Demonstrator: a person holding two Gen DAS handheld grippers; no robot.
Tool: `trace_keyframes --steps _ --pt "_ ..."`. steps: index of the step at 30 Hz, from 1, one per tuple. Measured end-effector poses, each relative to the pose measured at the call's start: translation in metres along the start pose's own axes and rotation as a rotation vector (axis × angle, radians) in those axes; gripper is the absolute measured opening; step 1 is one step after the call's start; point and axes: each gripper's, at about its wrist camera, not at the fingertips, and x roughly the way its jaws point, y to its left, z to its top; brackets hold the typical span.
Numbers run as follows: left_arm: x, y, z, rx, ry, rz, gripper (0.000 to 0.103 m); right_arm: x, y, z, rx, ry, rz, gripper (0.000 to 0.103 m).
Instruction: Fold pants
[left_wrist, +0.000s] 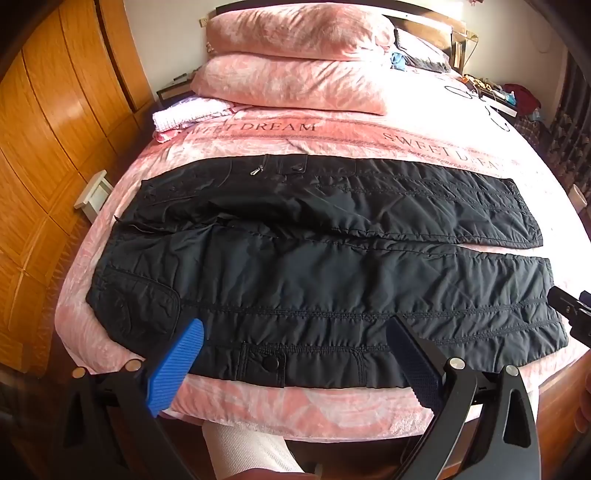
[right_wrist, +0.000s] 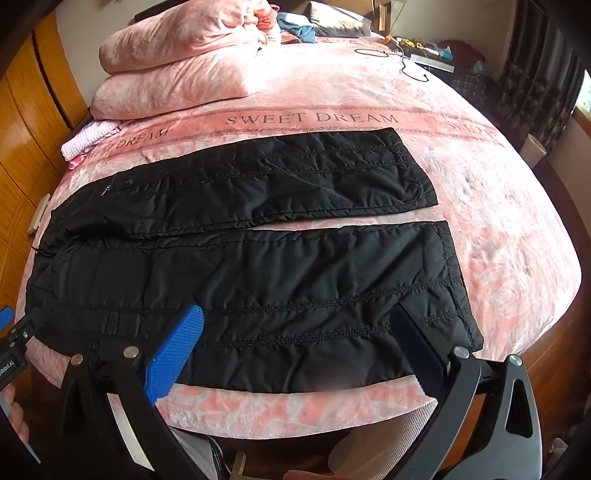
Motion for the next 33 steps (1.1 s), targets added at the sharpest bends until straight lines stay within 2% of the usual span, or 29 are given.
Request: trace_keyframes --steps 33 --pt "0.0000 -0.0043 0.0015 0.017 0.000 -0.004 0.099 0.0022 -0.0053 0.0009 0.026 -0.005 0.022 0.101"
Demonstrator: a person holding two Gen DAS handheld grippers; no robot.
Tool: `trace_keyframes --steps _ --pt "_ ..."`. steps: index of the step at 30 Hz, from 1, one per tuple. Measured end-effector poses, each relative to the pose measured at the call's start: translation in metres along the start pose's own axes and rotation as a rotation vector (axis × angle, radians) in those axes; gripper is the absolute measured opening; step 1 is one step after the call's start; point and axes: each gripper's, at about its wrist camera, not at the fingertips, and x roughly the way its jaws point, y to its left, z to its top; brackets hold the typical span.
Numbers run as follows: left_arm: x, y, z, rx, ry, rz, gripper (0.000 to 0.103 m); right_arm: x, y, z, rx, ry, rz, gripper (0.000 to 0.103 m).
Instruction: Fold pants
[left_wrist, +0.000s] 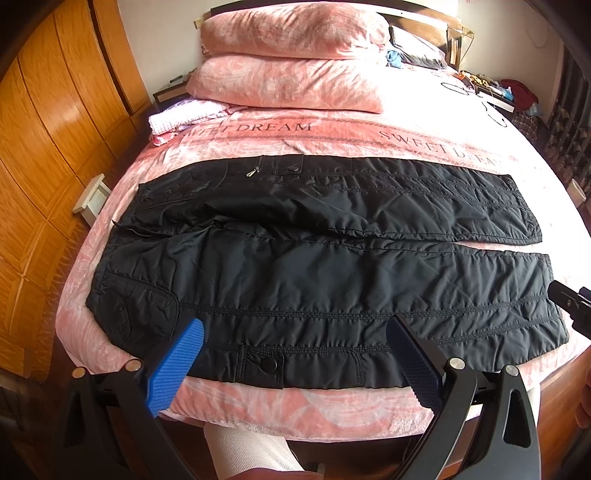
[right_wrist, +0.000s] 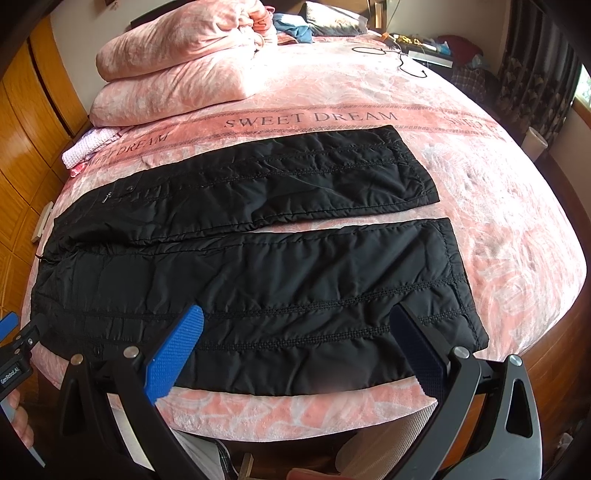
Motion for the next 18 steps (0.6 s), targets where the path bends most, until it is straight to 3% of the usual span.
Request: trace_keyframes --steps 18 --pt "0.0000 -0.0027 0.0017 0.003 0.002 0.000 0.099 0.0009 -0.0022 0.0010 0.014 -0.004 0.013 0.101"
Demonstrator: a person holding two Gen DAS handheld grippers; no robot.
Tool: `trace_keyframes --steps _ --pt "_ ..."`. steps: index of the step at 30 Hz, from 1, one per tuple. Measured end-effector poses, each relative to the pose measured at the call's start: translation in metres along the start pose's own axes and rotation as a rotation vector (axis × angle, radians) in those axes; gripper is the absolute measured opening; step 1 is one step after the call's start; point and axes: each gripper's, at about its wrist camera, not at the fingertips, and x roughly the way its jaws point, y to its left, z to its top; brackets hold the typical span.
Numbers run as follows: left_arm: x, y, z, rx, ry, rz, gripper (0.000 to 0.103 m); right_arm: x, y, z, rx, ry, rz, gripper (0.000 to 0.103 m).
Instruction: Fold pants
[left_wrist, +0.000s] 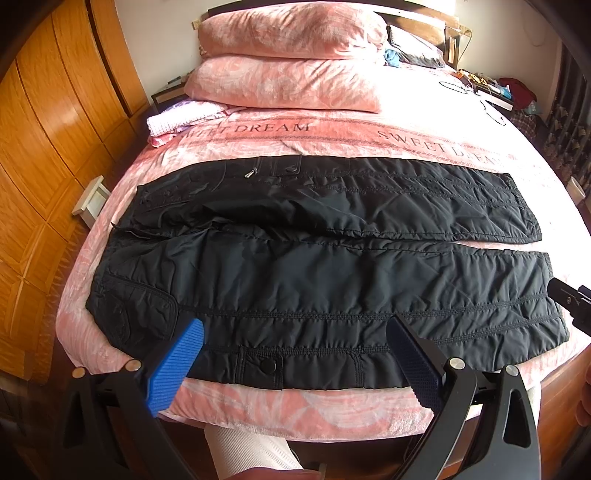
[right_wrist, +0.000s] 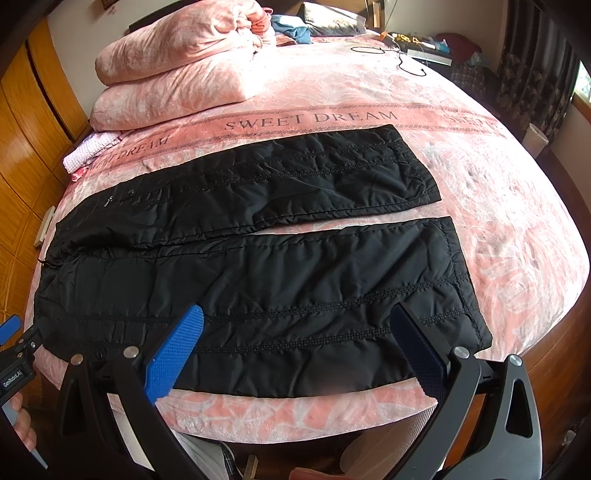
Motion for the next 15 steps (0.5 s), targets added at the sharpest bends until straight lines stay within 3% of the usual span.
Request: trace_keyframes --steps 15 --pt "-0.0009 0.0009 0.0013 0.002 -0.005 -0.005 0.099 -0.0018 0.0009 -0.0030 0.003 -0.028 0.054 0.101"
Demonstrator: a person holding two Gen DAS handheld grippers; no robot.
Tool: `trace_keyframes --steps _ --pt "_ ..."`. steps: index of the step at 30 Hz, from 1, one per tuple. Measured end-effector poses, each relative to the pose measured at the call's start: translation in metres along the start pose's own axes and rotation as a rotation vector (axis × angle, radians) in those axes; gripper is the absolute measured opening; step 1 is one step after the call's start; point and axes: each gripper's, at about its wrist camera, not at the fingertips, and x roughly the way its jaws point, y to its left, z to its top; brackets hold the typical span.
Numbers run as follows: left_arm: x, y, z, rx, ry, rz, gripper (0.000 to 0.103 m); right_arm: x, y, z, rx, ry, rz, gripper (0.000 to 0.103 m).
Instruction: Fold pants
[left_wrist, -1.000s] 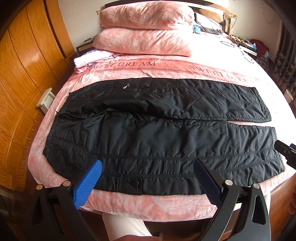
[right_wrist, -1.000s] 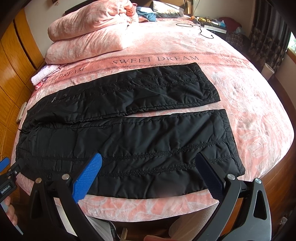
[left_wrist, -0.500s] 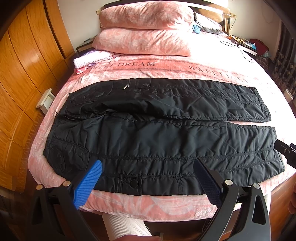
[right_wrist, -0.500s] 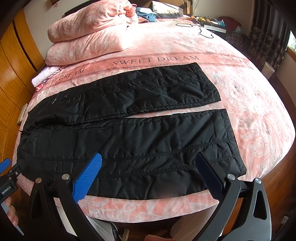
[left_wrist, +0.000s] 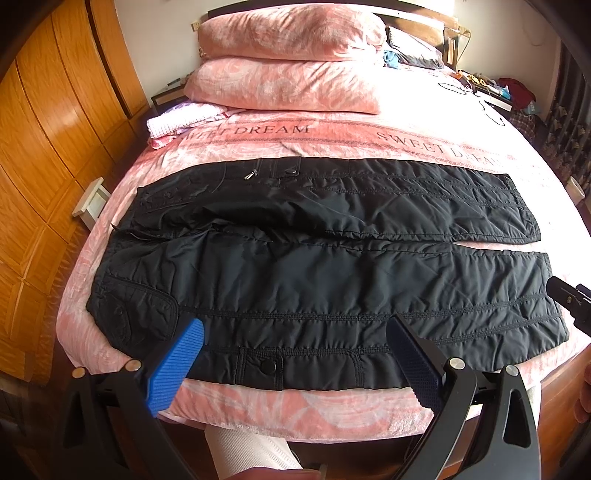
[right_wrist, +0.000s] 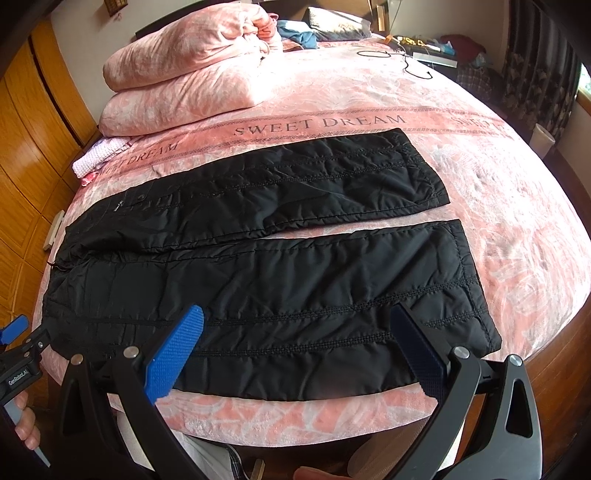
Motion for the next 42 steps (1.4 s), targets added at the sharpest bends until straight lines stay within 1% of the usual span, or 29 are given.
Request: trace_keyframes --steps 3,20,22,24,25,26,28,30,31,33,35,36,37,38,39,40,41,42 --pt "0.000 0.000 0.000 0.000 0.000 0.000 0.099 -0.001 0.001 0.000 -0.007 -0.005 0.026 0.101" --pt "0.001 -0.001 -0.001 0.002 0.003 -0.003 0.099 0.006 0.003 -0.001 -0.004 0.013 0.070 0.101" --pt "0.004 0.001 0.000 -0.017 0.010 -0.033 0.099 0.009 0.003 0.001 -0.005 0.013 0.081 0.101" --pt "0.012 0.005 0.003 -0.054 0.021 -0.120 0.099 0.013 0.001 0.006 -0.014 0.014 0.121 0.101" --pt "0.018 0.007 0.006 -0.066 0.039 -0.164 0.099 0.018 -0.001 0.010 -0.023 0.024 0.135 0.101" --pt "0.027 0.009 0.009 -0.070 0.072 -0.196 0.099 0.024 -0.003 0.017 -0.034 0.043 0.142 0.101" --pt "0.049 0.011 0.018 -0.068 0.155 -0.235 0.099 0.041 -0.010 0.036 -0.065 0.093 0.150 0.101" --pt "0.070 0.015 0.029 -0.092 0.230 -0.290 0.099 0.056 -0.019 0.059 -0.106 0.107 0.129 0.101" --pt "0.081 0.017 0.036 -0.112 0.255 -0.309 0.099 0.065 -0.022 0.072 -0.134 0.103 0.115 0.101" --pt "0.104 0.022 0.054 -0.153 0.300 -0.313 0.099 0.087 -0.027 0.099 -0.185 0.125 0.106 0.101" --pt "0.125 0.023 0.076 -0.172 0.314 -0.334 0.099 0.115 -0.026 0.126 -0.250 0.177 0.144 0.101" --pt "0.136 0.021 0.089 -0.161 0.310 -0.331 0.099 0.130 -0.023 0.139 -0.287 0.199 0.153 0.101" --pt "0.146 0.017 0.101 -0.137 0.302 -0.330 0.099 0.144 -0.020 0.151 -0.330 0.211 0.143 0.101" --pt "0.155 0.013 0.113 -0.105 0.291 -0.351 0.099 0.159 -0.016 0.162 -0.380 0.218 0.116 0.101" --pt "0.165 0.006 0.125 -0.066 0.292 -0.394 0.099 0.173 -0.012 0.172 -0.420 0.226 0.084 0.101" --pt "0.178 0.000 0.135 -0.023 0.325 -0.421 0.099 0.189 -0.010 0.183 -0.455 0.234 0.061 0.101" --pt "0.192 -0.006 0.144 0.008 0.365 -0.438 0.099 0.203 -0.007 0.193 -0.486 0.243 0.058 0.101" --pt "0.204 -0.009 0.152 0.011 0.386 -0.434 0.099 0.217 -0.007 0.203 -0.501 0.248 0.058 0.101"
